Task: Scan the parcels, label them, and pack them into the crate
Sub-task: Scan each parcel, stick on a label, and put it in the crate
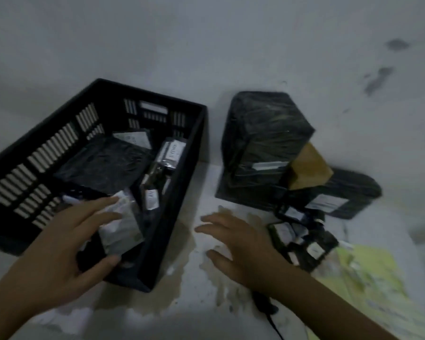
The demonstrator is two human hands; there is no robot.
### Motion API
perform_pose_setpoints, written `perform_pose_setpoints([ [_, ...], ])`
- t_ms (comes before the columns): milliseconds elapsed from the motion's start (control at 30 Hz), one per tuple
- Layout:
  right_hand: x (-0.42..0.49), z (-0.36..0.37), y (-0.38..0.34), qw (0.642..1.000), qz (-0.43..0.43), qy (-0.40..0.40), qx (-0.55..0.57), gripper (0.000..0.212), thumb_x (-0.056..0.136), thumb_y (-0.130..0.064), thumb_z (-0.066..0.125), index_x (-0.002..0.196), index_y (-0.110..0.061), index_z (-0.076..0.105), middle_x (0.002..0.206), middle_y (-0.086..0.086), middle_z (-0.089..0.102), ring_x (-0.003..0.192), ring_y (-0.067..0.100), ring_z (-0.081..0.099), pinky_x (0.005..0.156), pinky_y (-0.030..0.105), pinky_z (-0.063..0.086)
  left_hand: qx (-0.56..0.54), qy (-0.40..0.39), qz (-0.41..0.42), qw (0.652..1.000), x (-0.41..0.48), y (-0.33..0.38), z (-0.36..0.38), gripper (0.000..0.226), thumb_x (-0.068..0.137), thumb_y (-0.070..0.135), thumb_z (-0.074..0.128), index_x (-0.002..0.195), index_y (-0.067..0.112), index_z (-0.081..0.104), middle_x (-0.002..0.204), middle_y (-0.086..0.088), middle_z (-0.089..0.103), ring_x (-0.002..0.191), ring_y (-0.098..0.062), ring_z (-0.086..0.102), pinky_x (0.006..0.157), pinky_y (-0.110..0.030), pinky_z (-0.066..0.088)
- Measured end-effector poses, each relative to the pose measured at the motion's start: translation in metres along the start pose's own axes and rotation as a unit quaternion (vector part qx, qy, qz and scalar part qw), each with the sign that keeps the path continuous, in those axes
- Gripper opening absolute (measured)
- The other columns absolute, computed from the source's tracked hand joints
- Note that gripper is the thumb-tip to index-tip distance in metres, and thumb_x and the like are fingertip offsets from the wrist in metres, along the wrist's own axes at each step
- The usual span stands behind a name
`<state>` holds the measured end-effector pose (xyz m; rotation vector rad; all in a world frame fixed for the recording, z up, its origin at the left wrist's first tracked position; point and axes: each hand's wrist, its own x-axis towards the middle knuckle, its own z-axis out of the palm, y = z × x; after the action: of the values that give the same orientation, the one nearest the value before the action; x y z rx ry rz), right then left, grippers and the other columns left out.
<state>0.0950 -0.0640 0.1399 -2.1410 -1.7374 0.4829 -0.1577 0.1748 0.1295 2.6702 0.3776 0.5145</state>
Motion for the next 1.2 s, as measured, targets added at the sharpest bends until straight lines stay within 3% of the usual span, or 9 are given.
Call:
perform_pose_setpoints([
  [133,-0.103,-0.003,0.069,0.985,0.149,-0.019,0.081,0.044,0.098,-0.038,0.054,0.134,-0.055,0.036,0.135,-0.047,0.024,0.126,-0.019,0.026,0.095,-0.007,0.019,-0.067,-0.001,0.024,0.997,0.034,0.095,0.063,0.049,0.088,0.055,0.061,0.13,0.031,0.062,0.152,0.013,0.047,0.143,-0.013,0.043,0.116,-0.037,0.034],
  [200,-0.153,0.001,0.1,0.973,0.199,-0.034,0.113,0.047,0.098,-0.042,0.053,0.136,-0.056,0.03,0.129,-0.052,0.016,0.123,-0.02,0.025,0.089,-0.01,0.018,-0.116,-0.01,0.036,0.993,0.048,0.137,0.102,0.043,0.088,0.047,0.065,0.128,0.031,0.062,0.151,0.017,0.047,0.142,-0.007,0.042,0.117,-0.025,0.03],
  [367,-0.248,0.016,0.17,0.933,0.298,-0.045,0.195,0.054,0.093,-0.045,0.058,0.129,-0.063,0.021,0.138,-0.043,0.025,0.132,-0.012,0.033,0.097,0.0,0.025,-0.185,-0.117,0.01,0.976,0.082,0.207,0.214,0.036,0.094,0.036,0.064,0.13,0.038,0.059,0.143,0.026,0.049,0.137,-0.001,0.045,0.111,-0.033,0.041],
  [500,-0.297,0.023,0.215,0.905,0.337,-0.029,0.257,0.068,0.069,-0.079,0.049,0.13,-0.061,0.025,0.137,-0.038,0.033,0.119,-0.019,0.039,0.087,-0.005,0.03,-0.221,-0.19,-0.045,0.955,0.117,0.255,0.296,0.038,0.089,0.028,0.065,0.127,0.03,0.059,0.132,0.024,0.052,0.123,0.005,0.051,0.104,-0.026,0.046],
  [733,-0.308,0.042,0.273,0.867,0.362,0.008,0.343,0.066,0.091,-0.036,0.066,0.142,-0.049,0.026,0.145,-0.017,0.043,0.128,0.006,0.048,0.095,0.019,0.044,-0.169,-0.293,-0.221,0.915,0.174,0.301,0.388,0.075,0.097,0.025,0.065,0.159,0.017,0.023,0.16,-0.005,0.03,0.143,-0.027,0.039,0.115,-0.038,0.038],
  [833,-0.284,0.044,0.295,0.847,0.376,0.065,0.369,0.078,0.093,-0.027,0.065,0.153,-0.036,0.015,0.155,-0.005,0.035,0.129,0.014,0.049,0.085,0.015,0.047,-0.112,-0.308,-0.241,0.913,0.173,0.303,0.406,0.075,0.095,0.024,0.066,0.157,0.016,0.024,0.157,-0.009,0.031,0.14,-0.031,0.04,0.112,-0.044,0.041],
  [967,-0.239,0.034,0.323,0.84,0.371,0.168,0.359,0.079,0.098,-0.022,0.058,0.157,-0.029,0.006,0.16,-0.006,0.021,0.127,0.016,0.05,0.093,0.028,0.045,-0.061,-0.28,-0.228,0.931,0.169,0.302,0.419,0.069,0.094,0.02,0.068,0.153,0.017,0.032,0.152,-0.011,0.032,0.132,-0.034,0.042,0.108,-0.041,0.043],
  [1100,-0.215,0.025,0.348,0.844,0.372,0.17,0.347,0.061,0.098,-0.019,0.057,0.152,-0.022,0.029,0.138,-0.008,0.044,0.106,0.011,0.059,0.091,0.028,0.042,-0.118,-0.269,-0.234,0.927,0.169,0.297,0.423,0.068,0.092,0.012,0.071,0.151,0.019,0.038,0.147,-0.012,0.036,0.129,-0.031,0.049,0.11,-0.039,0.044],
  [1200,-0.215,0.03,0.355,0.833,0.396,0.202,0.33,0.032,0.096,-0.023,0.061,0.127,-0.023,0.052,0.123,0.002,0.063,0.095,0.016,0.067,0.085,0.037,0.053,-0.163,-0.249,-0.242,0.923,0.164,0.299,0.42,0.067,0.088,0.007,0.074,0.147,0.018,0.044,0.14,-0.01,0.042,0.127,-0.027,0.05,0.109,-0.033,0.043],
])
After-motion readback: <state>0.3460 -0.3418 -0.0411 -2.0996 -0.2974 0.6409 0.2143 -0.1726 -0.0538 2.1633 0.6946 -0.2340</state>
